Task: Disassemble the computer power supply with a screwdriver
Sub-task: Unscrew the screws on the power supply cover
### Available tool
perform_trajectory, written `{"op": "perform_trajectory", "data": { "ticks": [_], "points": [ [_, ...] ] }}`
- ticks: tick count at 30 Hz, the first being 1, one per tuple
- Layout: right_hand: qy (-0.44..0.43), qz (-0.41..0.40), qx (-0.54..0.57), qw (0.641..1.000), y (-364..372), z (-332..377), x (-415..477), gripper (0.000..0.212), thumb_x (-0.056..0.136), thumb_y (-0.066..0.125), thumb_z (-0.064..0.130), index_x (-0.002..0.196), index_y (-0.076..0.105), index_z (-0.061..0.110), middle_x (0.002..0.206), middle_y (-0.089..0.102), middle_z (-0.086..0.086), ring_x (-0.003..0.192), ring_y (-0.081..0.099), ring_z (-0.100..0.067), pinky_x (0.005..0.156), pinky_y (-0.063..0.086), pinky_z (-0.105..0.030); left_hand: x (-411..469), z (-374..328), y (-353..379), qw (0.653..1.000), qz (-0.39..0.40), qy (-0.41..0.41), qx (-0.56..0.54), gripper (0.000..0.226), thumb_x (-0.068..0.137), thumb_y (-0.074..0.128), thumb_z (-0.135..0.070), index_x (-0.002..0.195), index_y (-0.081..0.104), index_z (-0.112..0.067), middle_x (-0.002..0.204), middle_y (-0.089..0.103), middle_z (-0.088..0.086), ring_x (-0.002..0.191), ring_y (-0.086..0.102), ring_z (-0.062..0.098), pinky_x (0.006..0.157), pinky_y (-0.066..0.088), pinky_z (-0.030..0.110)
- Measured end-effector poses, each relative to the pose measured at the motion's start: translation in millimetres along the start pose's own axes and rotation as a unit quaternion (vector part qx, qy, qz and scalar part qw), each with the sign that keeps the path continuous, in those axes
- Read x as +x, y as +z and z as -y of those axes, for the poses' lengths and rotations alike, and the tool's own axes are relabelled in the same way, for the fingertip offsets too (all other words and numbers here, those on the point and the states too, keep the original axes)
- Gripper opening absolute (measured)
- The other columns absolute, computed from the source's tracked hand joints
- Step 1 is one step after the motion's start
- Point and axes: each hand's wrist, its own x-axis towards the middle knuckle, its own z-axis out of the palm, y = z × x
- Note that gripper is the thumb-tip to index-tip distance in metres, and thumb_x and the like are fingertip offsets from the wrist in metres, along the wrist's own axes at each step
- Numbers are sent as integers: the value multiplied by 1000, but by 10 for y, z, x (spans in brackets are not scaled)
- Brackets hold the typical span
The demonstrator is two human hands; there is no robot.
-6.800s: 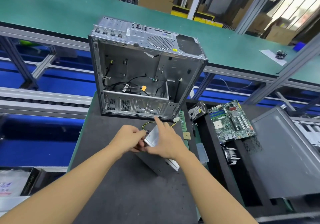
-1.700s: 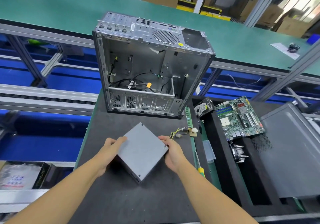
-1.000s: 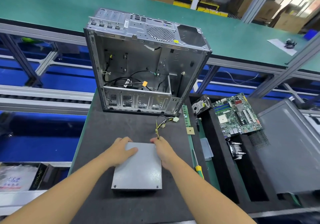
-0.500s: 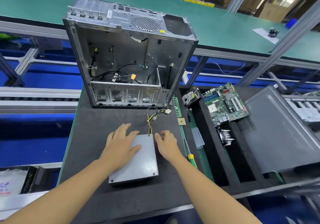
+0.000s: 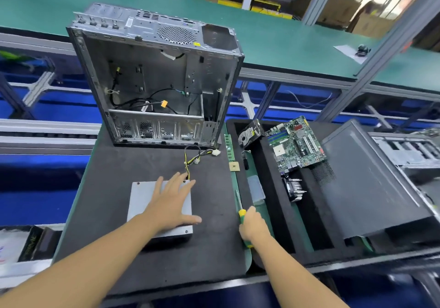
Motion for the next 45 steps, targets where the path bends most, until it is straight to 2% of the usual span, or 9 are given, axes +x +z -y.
{"op": "perform_trajectory", "data": {
  "ticks": [6,14,19,23,26,29,33,37,45],
  "points": [
    [-120,-29,257,958,-199,100,-60,26,92,56,14,109,36,18,92,56,-4,67,54,-25,65,57,-46,-110,61,28,999,-41,-2,-31,102,87,44,-76,160,-1,-21,166,-9,-12,150,-18,6,123,-11,37],
    [-238,-49,495,834,-668,700,-376,16,82,68,10,81,68,27,91,66,6,53,58,-12,68,57,-49,-250,112,-114,963,-104,-67,-240,59,100,59,-30,152,36,-17,161,30,-9,150,20,8,122,17,28],
    [-235,22,548,803,-827,882,-459,18,85,67,0,98,73,10,105,67,-8,58,60,-13,78,56,-44,-240,104,-152,945,-134,-92,-284,54,97,63,-23,147,44,-14,150,45,-5,138,42,12,115,28,25],
    [-297,46,513,805,-912,1004,-534,24,86,66,-6,106,69,7,105,68,-10,70,60,-15,72,56,-29,-106,173,-202,949,-141,-99,-262,57,96,64,-24,148,42,-19,145,46,-7,130,48,11,114,33,39],
    [-333,4,462,822,-922,1125,-562,17,90,64,2,104,65,12,94,68,-10,62,58,-15,61,51,-19,-5,282,-252,942,-147,-84,-290,59,95,65,-17,149,41,-23,136,51,-8,108,57,9,101,40,27],
    [-338,-67,442,828,-901,1290,-560,10,93,65,16,99,58,18,74,65,-2,53,55,-15,52,50,-26,80,378,-312,935,-140,-58,-321,55,92,69,-10,143,52,-22,123,59,-8,95,62,16,84,40,9],
    [-314,-158,409,842,-912,1497,-506,19,90,65,40,91,48,31,67,62,1,49,57,-13,46,50,-35,224,382,-328,948,-121,-38,-293,32,89,74,-24,119,71,-33,104,70,-16,90,59,10,85,46,25],
    [-300,-173,387,854,-888,1562,-452,21,92,63,41,89,44,31,67,64,-2,48,56,-14,45,46,-33,289,410,-216,956,-145,-57,-248,14,93,66,-37,100,74,-45,82,68,-27,89,51,3,67,40,23],
    [-266,-190,404,854,-880,1551,-375,19,87,60,47,86,44,37,62,61,6,48,55,-14,47,43,-29,326,421,-119,964,-174,-18,-198,12,91,62,-40,98,72,-44,89,64,-30,84,50,2,78,46,30]
  ]
}}
